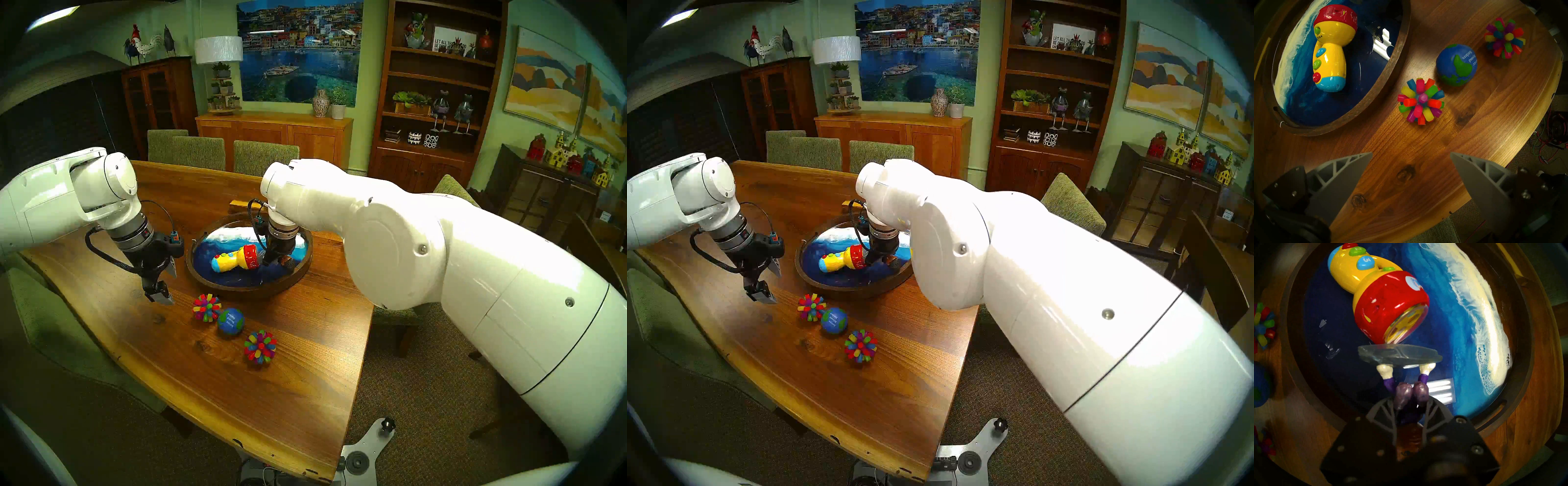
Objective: Put toys in center tray
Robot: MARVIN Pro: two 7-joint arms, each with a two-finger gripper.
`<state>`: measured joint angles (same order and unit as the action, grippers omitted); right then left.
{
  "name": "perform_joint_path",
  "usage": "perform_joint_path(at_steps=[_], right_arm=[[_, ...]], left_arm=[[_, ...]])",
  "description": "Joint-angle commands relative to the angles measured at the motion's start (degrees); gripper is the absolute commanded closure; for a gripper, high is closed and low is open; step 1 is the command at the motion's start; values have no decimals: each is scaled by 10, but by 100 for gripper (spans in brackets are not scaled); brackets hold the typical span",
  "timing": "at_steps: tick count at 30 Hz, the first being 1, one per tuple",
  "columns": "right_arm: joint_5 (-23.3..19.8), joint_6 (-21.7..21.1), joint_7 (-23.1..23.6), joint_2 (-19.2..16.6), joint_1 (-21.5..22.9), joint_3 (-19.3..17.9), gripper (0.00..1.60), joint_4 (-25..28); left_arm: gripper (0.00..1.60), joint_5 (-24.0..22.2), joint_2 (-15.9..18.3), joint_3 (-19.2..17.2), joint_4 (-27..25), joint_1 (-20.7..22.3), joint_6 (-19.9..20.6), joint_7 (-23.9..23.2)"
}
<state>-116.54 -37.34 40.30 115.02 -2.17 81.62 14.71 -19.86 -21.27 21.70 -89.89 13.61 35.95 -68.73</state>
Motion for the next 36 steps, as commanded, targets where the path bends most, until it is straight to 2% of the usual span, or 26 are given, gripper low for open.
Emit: perform_joint_path(at_steps=[1,18,36], right_arm=[[18,29,17,0,9,12,160,-15],[67,107,77,0,2,56,160,-13],[129,217,136,0,-3,107,160,-24]], left_arm=[[0,0,0,-13,1,16,-1,1],[0,0,0,-13,1,16,-1,1],[0,0,0,-14,1,16,-1,1]])
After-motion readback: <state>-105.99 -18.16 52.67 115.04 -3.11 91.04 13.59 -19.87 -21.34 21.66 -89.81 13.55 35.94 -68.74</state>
